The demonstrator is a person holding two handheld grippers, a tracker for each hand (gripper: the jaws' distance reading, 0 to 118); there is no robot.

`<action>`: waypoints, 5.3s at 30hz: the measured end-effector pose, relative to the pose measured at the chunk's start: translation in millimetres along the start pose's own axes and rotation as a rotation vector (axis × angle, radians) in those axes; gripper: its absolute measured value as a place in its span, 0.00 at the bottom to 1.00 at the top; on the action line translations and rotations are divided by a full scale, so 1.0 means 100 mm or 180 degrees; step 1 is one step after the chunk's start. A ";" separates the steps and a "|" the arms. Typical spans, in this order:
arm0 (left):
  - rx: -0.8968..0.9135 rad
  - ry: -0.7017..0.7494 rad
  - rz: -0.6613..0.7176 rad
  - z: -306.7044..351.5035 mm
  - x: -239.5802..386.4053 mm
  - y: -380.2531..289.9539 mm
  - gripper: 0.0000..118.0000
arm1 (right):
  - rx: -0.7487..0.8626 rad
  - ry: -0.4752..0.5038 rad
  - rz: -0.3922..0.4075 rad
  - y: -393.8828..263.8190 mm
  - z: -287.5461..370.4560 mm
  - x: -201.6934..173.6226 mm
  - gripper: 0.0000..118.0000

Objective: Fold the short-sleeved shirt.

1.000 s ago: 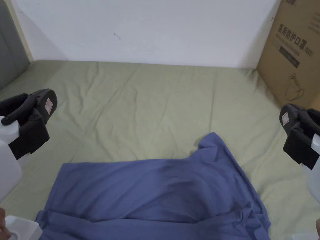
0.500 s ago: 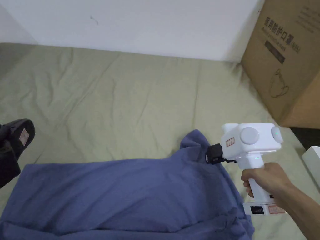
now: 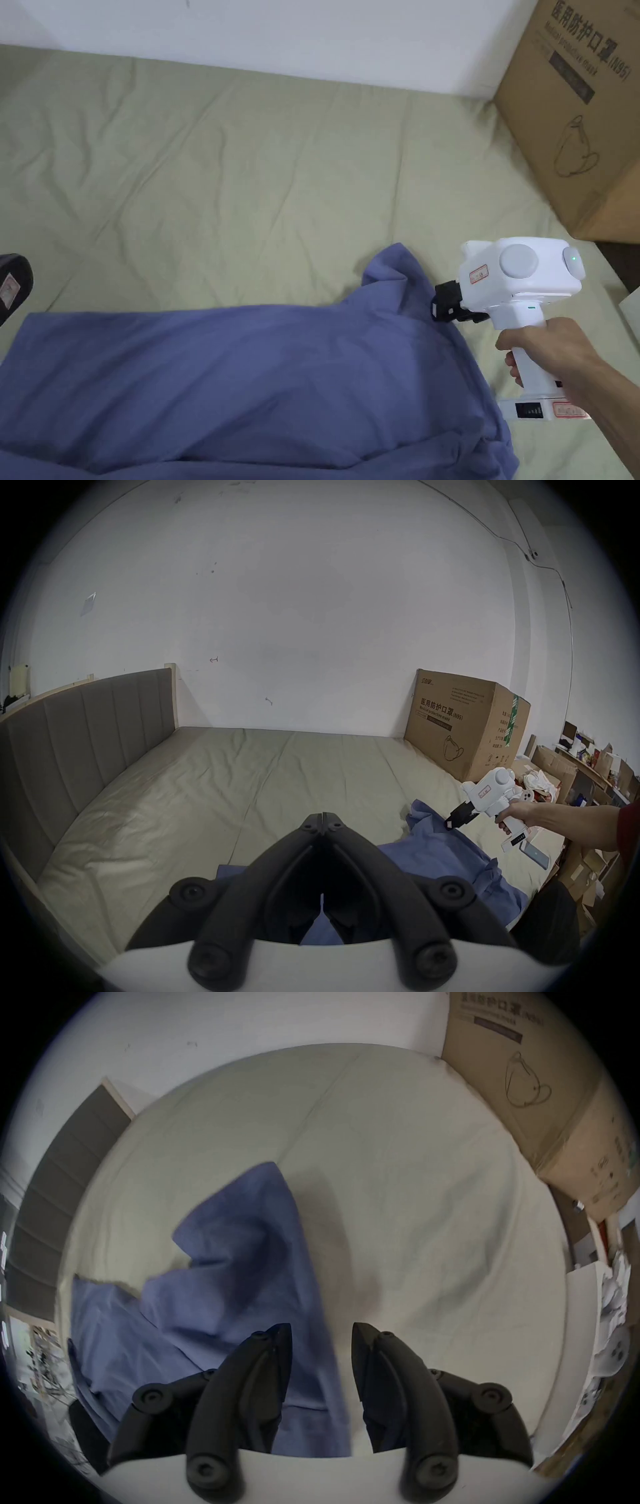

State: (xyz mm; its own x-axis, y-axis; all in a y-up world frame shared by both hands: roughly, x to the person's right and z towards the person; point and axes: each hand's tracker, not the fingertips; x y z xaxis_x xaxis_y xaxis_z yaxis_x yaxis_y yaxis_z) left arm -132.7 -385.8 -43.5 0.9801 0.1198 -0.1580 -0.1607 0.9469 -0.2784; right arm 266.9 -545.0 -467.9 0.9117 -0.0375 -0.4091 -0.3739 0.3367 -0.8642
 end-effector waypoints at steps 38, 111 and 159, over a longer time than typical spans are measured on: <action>-0.2774 0.0698 0.1005 -2.52 -1.76 -0.82 0.05 | 0.0151 0.0358 -0.0319 -0.18 0.26 0.05 0.00; -0.0458 -0.0315 0.0128 0.72 -0.62 0.00 0.66 | 0.2508 -0.0095 -0.0057 -2.52 2.84 -0.66 0.53; -0.2788 0.0442 0.1670 0.03 -1.63 -1.63 0.23 | 0.3023 0.0305 0.0257 -2.72 2.97 -1.99 0.01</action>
State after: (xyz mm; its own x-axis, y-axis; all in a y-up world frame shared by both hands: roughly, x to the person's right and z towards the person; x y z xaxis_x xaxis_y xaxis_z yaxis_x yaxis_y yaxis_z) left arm -265.6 -558.9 30.8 0.7491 0.3673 -0.5513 -0.6474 0.2290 -0.7270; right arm 237.5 -350.3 -64.1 0.8556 -0.0433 -0.5158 -0.1026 0.9625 -0.2510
